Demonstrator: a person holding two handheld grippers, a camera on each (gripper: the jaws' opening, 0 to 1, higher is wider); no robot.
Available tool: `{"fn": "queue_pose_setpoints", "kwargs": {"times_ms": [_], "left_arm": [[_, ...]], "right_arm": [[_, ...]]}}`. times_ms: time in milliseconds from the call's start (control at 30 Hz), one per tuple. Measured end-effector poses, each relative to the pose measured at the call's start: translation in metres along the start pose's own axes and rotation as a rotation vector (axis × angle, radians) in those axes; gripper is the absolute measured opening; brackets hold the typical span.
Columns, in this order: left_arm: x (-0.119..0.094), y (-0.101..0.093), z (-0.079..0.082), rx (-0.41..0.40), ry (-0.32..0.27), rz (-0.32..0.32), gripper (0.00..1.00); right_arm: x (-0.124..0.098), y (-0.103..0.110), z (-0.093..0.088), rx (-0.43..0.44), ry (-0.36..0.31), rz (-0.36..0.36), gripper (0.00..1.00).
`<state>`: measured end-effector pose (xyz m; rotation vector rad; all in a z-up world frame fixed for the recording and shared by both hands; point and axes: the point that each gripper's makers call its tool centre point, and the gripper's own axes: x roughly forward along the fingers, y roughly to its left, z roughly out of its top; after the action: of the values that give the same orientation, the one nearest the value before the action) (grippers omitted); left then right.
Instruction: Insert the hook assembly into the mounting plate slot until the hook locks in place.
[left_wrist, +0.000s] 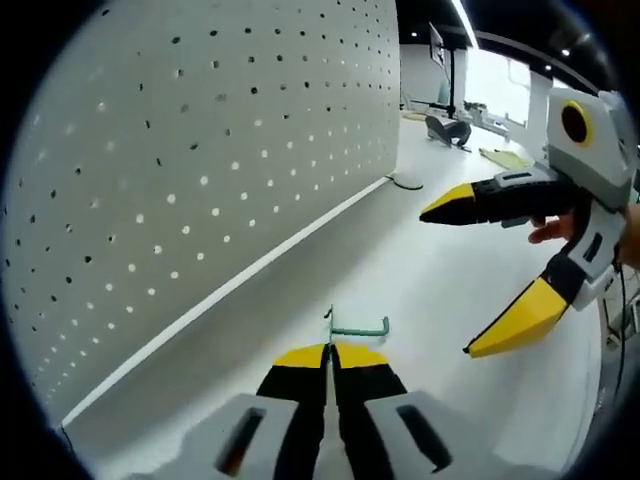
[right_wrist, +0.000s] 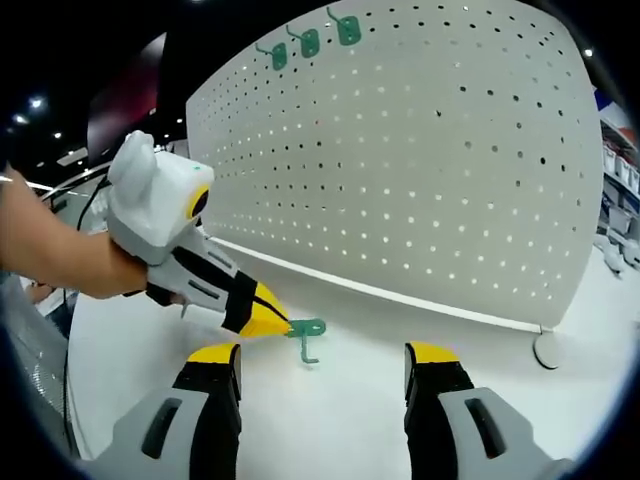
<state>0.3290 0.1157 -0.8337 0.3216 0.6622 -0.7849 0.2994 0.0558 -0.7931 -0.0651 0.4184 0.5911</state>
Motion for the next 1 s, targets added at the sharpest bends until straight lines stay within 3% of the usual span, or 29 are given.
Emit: {"fn": "queue_pose_setpoints", "kwargs": {"times_ms": [600,1000], "left_arm": [[-0.003,0.005,-0.004,-0.119,-0.031,0.003,0.02],[-0.024,0.014,-0.002,-0.337,-0.152,0.023,0.02]], "right_arm": [[-0.001,0.003,0.004,-0.007,0.011,-0.002,0.66],[0.001,0.011,0.021,-0.013,0.016,-0.001,0.65]]}}
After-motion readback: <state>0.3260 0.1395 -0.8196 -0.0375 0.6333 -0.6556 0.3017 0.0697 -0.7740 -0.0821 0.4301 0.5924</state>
